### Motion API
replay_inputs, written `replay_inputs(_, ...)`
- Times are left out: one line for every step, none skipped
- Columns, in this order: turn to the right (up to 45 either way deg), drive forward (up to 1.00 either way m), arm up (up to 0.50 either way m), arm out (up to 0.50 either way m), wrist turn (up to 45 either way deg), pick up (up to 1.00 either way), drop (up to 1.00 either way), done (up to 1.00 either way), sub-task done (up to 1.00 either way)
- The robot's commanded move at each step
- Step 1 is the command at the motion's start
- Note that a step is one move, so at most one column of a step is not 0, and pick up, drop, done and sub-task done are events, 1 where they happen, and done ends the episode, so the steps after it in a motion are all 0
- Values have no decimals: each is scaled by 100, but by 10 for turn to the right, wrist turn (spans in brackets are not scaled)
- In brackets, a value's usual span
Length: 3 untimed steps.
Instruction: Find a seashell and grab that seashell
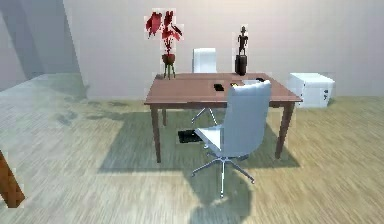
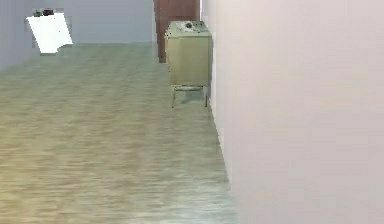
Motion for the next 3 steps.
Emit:
replay_inputs(0,15,0,0,0,0,0,0,0)
replay_inputs(450,0,0,0,0,0,0,0,0)
replay_inputs(390,0,0,0,0,0,0,0,0)
